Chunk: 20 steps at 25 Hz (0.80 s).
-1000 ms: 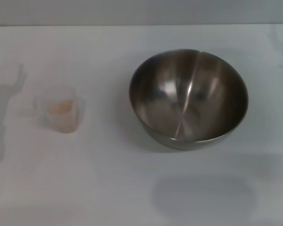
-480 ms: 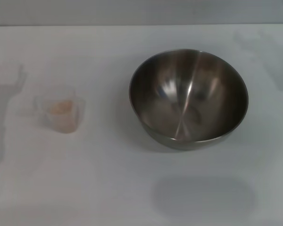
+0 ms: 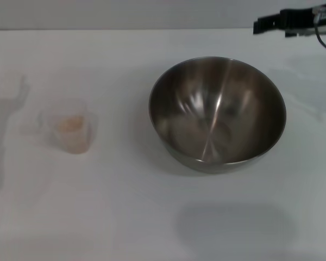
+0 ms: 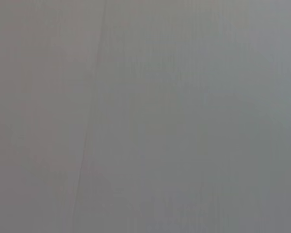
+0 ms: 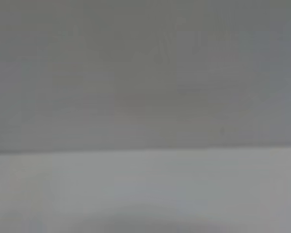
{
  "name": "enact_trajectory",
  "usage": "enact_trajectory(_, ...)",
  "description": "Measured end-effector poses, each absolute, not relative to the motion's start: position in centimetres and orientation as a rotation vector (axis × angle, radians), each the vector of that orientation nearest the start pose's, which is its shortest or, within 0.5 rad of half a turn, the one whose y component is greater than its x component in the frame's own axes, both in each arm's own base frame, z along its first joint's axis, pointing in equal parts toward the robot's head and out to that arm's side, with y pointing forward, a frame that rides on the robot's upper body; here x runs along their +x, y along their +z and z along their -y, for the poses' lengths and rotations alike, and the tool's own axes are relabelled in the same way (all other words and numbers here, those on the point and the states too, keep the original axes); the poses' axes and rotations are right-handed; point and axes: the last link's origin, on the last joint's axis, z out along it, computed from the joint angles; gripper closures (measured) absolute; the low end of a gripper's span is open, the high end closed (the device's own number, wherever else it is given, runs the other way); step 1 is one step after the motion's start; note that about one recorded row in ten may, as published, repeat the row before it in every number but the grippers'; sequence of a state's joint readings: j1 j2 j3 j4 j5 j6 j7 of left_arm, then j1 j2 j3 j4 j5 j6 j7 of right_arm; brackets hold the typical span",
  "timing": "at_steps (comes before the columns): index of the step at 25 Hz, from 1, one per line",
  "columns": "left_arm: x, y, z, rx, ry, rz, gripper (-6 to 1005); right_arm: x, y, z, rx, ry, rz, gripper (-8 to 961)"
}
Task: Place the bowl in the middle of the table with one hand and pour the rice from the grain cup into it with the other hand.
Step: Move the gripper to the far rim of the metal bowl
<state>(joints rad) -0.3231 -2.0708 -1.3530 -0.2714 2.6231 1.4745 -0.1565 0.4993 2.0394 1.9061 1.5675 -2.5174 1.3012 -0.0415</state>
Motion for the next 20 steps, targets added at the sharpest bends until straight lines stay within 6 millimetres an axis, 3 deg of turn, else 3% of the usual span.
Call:
enact_trajectory(6, -31.8, 6.0, -30.9, -1.247, -0.931, 0.296, 155, 17.5, 7.6, -37.5, -2.011, 0.13, -1.495, 178)
enact_trajectory(14, -31.7, 6.1, -31.0, -1.238, -0.928, 0.289, 154, 19.5, 7.7, -36.8, -1.953, 0.053, -1.532, 179)
enact_trajectory(20, -31.7, 6.2, -31.0, -1.237, -0.926, 0.287, 154, 20.7, 6.4, -36.6, -1.973, 0.011, -1.559, 178)
